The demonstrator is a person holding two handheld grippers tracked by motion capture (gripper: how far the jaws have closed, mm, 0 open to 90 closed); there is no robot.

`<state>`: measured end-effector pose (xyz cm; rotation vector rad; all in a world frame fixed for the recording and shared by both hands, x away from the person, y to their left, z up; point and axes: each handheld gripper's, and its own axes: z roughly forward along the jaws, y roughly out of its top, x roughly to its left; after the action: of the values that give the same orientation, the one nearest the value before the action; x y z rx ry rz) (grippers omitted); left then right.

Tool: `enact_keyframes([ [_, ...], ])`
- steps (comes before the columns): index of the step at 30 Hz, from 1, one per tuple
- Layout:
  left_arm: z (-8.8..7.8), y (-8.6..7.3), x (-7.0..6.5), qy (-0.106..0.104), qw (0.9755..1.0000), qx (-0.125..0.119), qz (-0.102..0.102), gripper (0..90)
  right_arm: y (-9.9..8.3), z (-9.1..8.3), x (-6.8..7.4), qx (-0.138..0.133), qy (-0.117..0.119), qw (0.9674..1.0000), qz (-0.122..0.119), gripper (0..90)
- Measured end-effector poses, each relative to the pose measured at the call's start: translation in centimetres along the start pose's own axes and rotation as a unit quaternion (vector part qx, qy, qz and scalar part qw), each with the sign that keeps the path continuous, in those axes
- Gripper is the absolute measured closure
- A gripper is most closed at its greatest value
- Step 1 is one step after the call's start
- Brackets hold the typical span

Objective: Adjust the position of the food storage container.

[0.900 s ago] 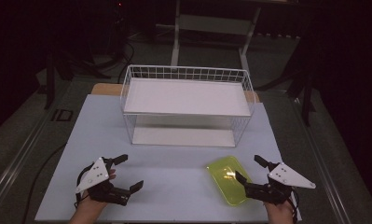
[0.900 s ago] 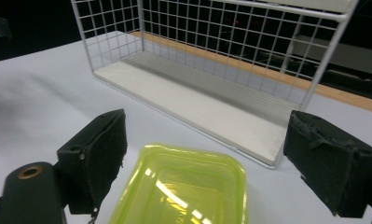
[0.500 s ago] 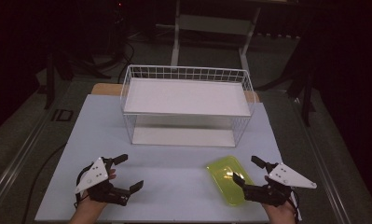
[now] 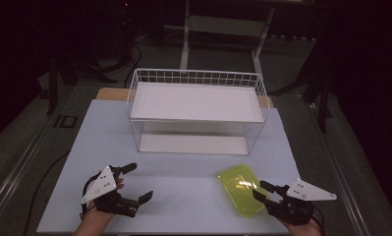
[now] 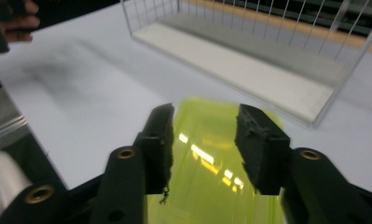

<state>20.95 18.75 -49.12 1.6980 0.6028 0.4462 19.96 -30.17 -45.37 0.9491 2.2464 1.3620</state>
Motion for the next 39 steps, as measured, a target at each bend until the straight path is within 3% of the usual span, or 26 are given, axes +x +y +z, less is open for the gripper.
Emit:
enact_keyframes([
  [9,0.3,0.1,-0.2,-0.002,1.0000,0.002,0.003,1.5,-3.0,-1.1,-0.7,0.067,0.002,0.9977,-0.002,89.6],
  [16,0.3,0.0,-0.2,-0.002,1.0000,0.003,0.002,1.5,-4.9,-1.4,-1.3,0.107,0.013,0.9941,0.002,89.8],
  [22,0.4,0.0,-0.1,-0.001,1.0000,0.003,0.004,1.5,-5.9,-1.0,-2.2,0.121,-0.002,0.9926,0.000,89.8],
  [29,0.3,0.0,-0.1,0.000,1.0000,0.003,0.004,1.5,-5.5,-0.4,-3.0,0.119,-0.009,0.9929,0.000,89.9],
  [39,0.5,0.0,-0.2,-0.003,1.0000,0.003,0.004,1.6,-4.4,1.8,-4.2,0.113,-0.020,0.9934,0.001,90.0],
])
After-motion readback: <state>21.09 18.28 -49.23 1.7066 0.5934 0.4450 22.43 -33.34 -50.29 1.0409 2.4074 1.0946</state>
